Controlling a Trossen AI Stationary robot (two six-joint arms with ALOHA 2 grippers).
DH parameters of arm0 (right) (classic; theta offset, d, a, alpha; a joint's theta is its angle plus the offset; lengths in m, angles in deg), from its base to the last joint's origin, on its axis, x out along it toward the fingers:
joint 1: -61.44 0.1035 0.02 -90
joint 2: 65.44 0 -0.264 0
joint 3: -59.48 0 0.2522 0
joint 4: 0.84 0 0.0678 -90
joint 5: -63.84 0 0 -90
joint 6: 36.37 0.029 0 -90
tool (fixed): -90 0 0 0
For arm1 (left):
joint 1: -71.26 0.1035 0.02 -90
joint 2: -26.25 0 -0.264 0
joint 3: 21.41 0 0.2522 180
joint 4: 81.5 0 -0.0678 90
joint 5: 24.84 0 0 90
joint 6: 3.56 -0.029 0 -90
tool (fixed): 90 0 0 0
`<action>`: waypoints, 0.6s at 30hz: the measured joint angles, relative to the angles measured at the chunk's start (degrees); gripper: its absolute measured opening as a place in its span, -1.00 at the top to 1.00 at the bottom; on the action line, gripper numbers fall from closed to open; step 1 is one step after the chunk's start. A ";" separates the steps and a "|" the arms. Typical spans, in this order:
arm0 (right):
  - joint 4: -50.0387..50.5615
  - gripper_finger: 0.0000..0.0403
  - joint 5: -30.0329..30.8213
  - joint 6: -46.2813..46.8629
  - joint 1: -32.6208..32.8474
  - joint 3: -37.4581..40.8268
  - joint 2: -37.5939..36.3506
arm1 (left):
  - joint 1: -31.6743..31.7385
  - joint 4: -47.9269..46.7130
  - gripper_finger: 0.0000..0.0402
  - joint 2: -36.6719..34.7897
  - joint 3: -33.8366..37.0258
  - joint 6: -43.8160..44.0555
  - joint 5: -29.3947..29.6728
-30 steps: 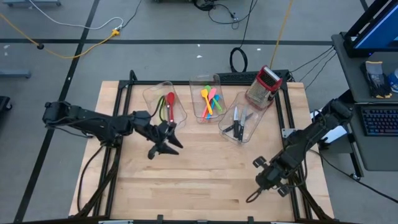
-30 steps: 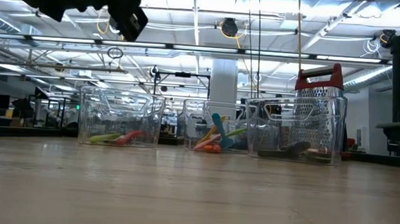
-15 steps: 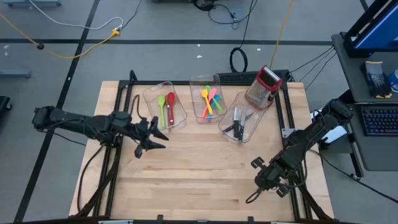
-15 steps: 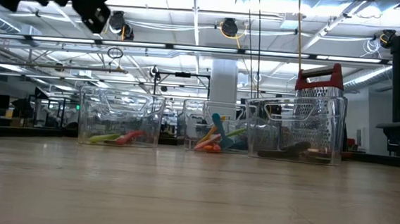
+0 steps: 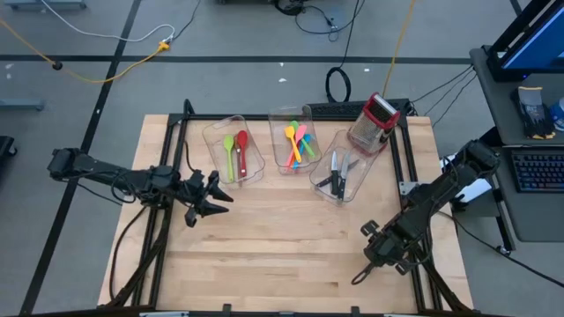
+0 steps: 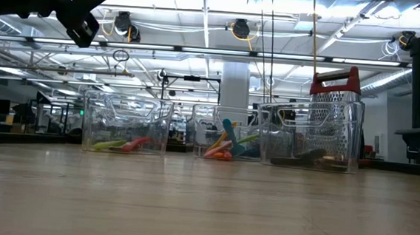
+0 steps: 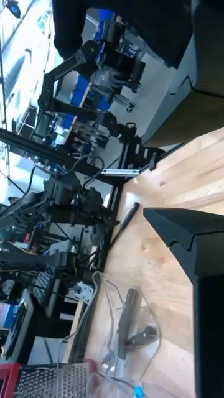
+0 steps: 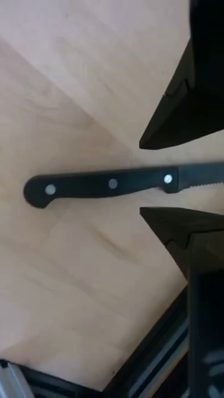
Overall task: Pick & Place Kitchen Items
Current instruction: Put the black kitchen knife in the right bin
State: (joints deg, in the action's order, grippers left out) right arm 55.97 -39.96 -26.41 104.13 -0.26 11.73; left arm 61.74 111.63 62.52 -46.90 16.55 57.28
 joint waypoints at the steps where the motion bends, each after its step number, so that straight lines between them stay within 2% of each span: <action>1: -0.20 0.22 -0.29 0.00 0.16 0.00 0.00 | -0.11 0.00 0.14 0.00 0.00 0.17 0.31; 13: -0.96 0.23 -1.06 1.38 3.85 0.29 1.05 | -0.35 -0.06 0.14 0.02 0.00 0.80 0.53; 18: -6.00 0.24 0.50 4.99 3.98 2.87 2.49 | -0.35 -0.08 0.14 0.02 0.00 1.04 0.53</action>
State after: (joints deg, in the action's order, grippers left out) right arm 49.97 -39.45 -21.42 108.11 2.61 14.22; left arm 61.39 111.55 62.54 -46.90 17.59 57.81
